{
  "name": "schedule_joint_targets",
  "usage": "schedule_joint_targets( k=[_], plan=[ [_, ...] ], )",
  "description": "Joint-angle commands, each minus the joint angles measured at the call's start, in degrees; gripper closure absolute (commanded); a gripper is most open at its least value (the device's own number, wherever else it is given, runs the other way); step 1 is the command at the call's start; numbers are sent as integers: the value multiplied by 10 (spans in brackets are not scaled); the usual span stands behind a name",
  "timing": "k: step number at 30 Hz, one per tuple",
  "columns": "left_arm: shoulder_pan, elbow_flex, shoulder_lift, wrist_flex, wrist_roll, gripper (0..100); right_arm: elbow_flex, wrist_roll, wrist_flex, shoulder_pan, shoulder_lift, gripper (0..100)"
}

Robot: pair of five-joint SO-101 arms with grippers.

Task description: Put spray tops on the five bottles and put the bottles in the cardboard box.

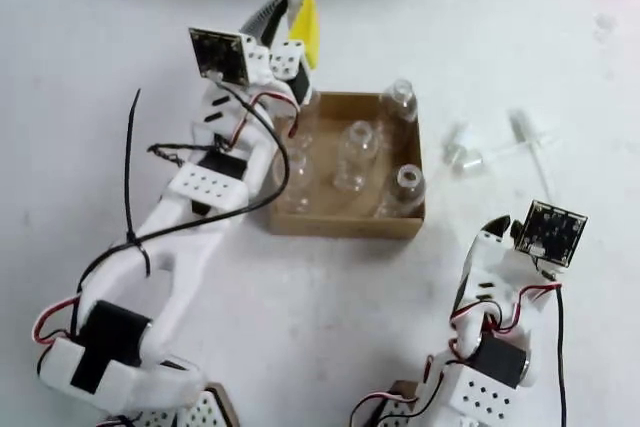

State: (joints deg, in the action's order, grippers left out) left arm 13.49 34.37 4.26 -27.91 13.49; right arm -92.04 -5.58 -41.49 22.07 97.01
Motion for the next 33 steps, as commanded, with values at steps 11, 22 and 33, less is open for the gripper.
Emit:
schedule_joint_targets(
  k=[11,22,33],
  plan=[
    [7,65,6,-17,-11,976,2,-2,13,4,3,981],
    [9,155,5,-178,-52,977,2,-2,13,4,3,981],
    [25,164,-6,-178,-51,977,2,-2,13,4,3,981]
  ],
)
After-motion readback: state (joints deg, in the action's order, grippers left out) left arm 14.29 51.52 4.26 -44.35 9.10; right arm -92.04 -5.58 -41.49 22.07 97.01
